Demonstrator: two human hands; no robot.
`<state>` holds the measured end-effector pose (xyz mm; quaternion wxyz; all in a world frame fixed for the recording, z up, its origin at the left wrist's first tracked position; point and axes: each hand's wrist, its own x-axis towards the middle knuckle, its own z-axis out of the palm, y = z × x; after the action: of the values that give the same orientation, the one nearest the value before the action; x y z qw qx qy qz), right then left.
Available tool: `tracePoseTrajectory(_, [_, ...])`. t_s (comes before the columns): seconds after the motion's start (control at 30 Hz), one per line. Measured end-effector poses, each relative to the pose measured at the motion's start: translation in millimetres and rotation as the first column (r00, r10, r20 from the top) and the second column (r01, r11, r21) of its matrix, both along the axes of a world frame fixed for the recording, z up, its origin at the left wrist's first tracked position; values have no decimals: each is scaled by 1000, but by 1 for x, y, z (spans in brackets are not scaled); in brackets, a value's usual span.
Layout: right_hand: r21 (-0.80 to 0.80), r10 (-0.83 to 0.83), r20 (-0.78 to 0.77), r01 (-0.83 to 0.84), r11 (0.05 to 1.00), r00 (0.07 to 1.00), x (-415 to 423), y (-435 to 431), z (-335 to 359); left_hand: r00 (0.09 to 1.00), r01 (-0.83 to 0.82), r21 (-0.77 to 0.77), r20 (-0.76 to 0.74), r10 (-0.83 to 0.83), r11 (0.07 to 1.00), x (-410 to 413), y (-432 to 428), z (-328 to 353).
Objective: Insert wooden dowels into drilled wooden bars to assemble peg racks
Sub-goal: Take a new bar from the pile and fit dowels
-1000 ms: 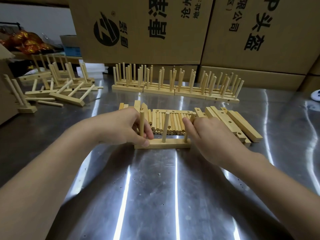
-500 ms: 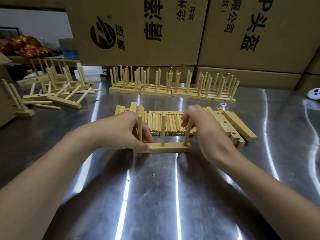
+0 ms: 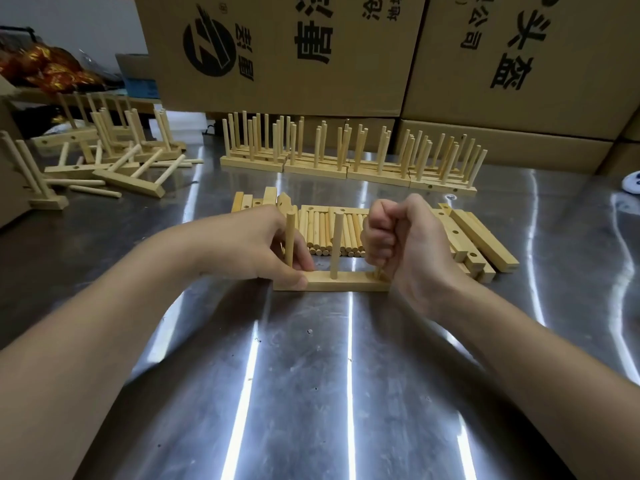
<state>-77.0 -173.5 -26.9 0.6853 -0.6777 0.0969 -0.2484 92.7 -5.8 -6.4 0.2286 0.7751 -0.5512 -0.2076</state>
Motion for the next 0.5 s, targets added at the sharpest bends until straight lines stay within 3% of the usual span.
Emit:
tracePoseTrajectory(0.13, [-75, 8, 7, -7, 997, 1000, 0, 1, -2, 1000, 2, 1, -15, -2, 1000, 2, 0, -2])
tracePoseTrajectory(0.5, [-60, 5, 23, -4, 998, 1000, 2, 1, -6, 999, 9, -9, -36, -10, 1000, 4, 1, -5])
